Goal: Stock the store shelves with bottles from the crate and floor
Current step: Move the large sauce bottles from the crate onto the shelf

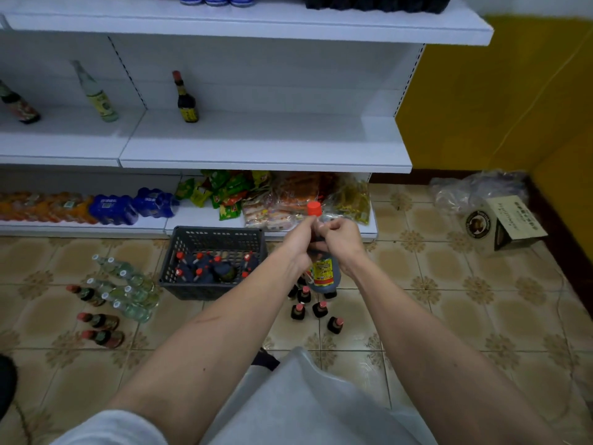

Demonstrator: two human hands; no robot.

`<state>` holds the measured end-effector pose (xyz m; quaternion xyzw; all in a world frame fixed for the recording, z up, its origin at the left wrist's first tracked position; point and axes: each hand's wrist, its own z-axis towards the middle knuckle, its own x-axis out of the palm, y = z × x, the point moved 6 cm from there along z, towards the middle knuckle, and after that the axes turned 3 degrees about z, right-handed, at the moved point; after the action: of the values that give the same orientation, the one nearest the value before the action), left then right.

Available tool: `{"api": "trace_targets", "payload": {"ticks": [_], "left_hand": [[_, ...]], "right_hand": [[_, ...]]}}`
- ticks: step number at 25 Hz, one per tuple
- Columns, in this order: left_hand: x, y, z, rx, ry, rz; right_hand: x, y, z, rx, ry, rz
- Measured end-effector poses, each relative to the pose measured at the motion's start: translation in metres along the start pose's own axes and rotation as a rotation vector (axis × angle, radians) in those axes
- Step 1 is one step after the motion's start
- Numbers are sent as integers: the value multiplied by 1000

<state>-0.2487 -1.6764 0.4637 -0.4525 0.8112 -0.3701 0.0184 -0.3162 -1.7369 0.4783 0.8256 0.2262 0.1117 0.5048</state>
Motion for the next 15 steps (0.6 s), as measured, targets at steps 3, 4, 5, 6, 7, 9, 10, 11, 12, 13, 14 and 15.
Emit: {"api": "trace_targets", "payload": {"ticks": [3,4,5,6,7,9,10,11,12,13,14,15], "left_hand": [[18,-2,5,-2,-18,28],[22,-4,12,6,-10,31],[27,-6,18,14,-2,45],[31,-9,25,21,3,67],[34,-13,31,24,4,95],[37,-23,48,20,-1,135],[38,-30,58,14,-5,150],[39,-36,68,5,-9,163],[41,-42,76,-1,-8,170],[44,-49,86,-3,-3,174],[46,-54,94,0,-5,180],[49,-61,104,5,-6,190]], "right_hand": [[-19,8,7,7,48,-14],[-23,12,11,8,58,-38],[-28,17,18,9,56,-71],[-33,22,25,10,47,-104],[-38,28,33,10,26,-135],[-49,40,52,13,-27,-187],[-54,47,63,14,-37,-209],[-58,52,72,16,-26,-236],[-59,57,80,16,-4,-269],[-60,61,88,21,18,-302],[-59,63,94,33,39,-324],[-56,65,101,52,61,-333]]}}
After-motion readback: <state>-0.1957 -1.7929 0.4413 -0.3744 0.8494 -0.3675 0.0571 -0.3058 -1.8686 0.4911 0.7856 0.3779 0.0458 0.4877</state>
